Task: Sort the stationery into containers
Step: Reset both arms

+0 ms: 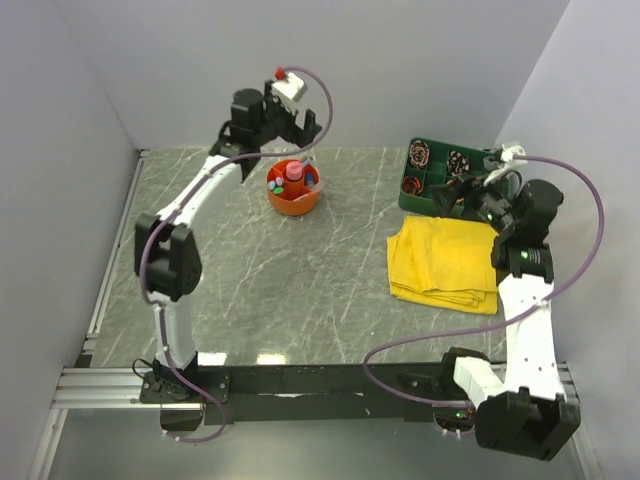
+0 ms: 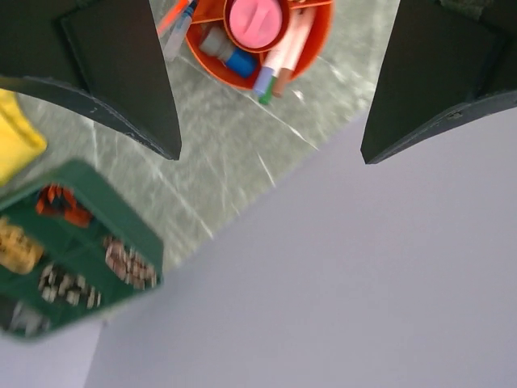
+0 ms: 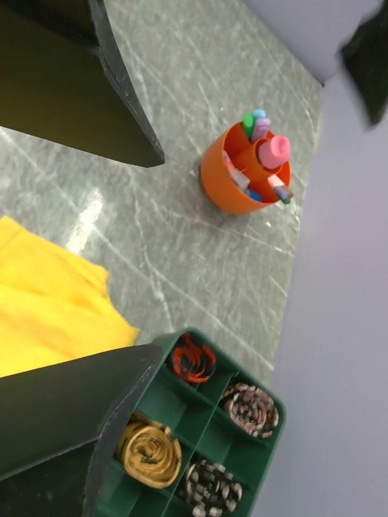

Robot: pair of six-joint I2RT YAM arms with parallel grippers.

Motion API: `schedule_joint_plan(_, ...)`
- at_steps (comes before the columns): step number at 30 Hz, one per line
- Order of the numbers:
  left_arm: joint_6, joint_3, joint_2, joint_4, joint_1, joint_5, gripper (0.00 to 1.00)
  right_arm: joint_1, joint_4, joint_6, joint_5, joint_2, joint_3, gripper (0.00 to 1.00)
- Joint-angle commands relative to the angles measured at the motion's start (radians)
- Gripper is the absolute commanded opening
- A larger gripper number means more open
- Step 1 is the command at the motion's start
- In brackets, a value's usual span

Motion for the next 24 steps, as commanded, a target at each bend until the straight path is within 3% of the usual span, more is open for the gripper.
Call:
schedule_joint_plan(1, 0.007, -0.046, -0.224, -0.040, 0.025, -0.063, 1.00, 0.087, -0.058, -0.047, 0.107, 0.099, 0.135, 1.00)
schedule_joint_plan(9, -0.152, -0.286, -0.461, -0.174, 0.139, -0.497, 0.99, 0.398, -0.098, -0.113, 0.408, 0.251, 0.233, 1.00)
schedule_joint_plan(12, -0.180, -0.355, -0.509, -0.203, 0.205, -0.519, 1.00, 0.453, -0.127, -0.083, 0.420, 0.349, 0.314, 1.00)
schedule_joint_plan(15, -0.172, -0.409, -0.534, -0.218, 0.248, -0.529, 0.99, 0.502, -0.179, 0.032, 0.551, 0.440, 0.414, 1.00)
schedule_joint_plan(19, -0.197, -0.416, -0.523, -0.284, 0.309, -0.517, 0.99, 0.567, -0.151, 0.119, 0.730, 0.455, 0.443, 1.00)
schedule_joint_plan(24, -0.233, -0.439, -0.534, -0.289, 0.335, -0.497, 0.99, 0.634, -0.183, 0.113, 0.786, 0.422, 0.452, 1.00)
